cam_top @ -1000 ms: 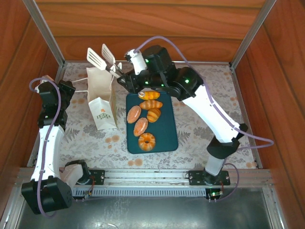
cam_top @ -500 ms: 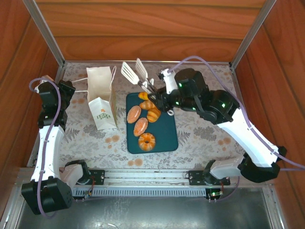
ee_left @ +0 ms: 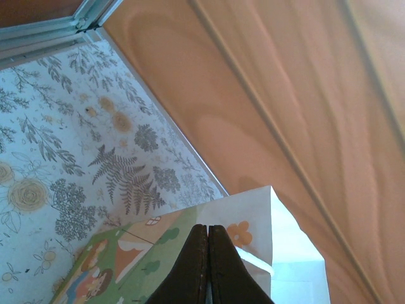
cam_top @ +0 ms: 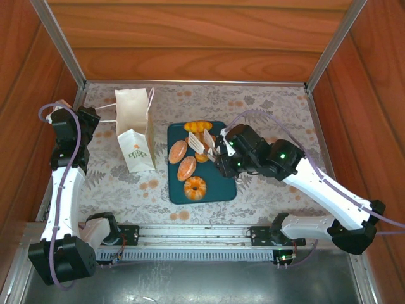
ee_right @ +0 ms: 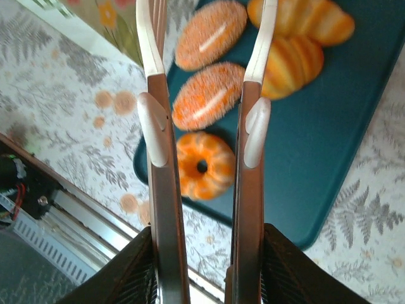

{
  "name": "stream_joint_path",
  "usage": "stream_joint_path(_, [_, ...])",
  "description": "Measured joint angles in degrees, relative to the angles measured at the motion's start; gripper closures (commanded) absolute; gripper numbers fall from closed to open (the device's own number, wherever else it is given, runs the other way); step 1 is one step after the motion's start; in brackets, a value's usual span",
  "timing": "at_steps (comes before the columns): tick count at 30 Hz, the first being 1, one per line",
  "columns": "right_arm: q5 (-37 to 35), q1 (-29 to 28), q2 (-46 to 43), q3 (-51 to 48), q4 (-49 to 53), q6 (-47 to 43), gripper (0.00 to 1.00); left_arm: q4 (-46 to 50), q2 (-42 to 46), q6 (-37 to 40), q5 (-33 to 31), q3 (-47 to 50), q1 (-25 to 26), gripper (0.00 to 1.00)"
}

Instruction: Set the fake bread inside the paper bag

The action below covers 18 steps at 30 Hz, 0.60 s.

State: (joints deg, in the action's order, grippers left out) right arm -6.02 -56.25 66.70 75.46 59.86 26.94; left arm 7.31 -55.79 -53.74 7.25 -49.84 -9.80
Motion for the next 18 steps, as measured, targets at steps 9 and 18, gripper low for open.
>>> stream_joint_path(9, [4.1, 0.0, 0.2, -3.3, 2.7, 0.7, 0.58, 0.0, 0.0, 0.0, 0.0, 0.0, 0.0, 1.0])
stream_joint_path(18, [6.6, -0.4, 0.2, -6.0, 4.6, 0.7, 0.59, 0.0, 0.0, 0.2, 0.0, 0.0, 0.0, 0.97])
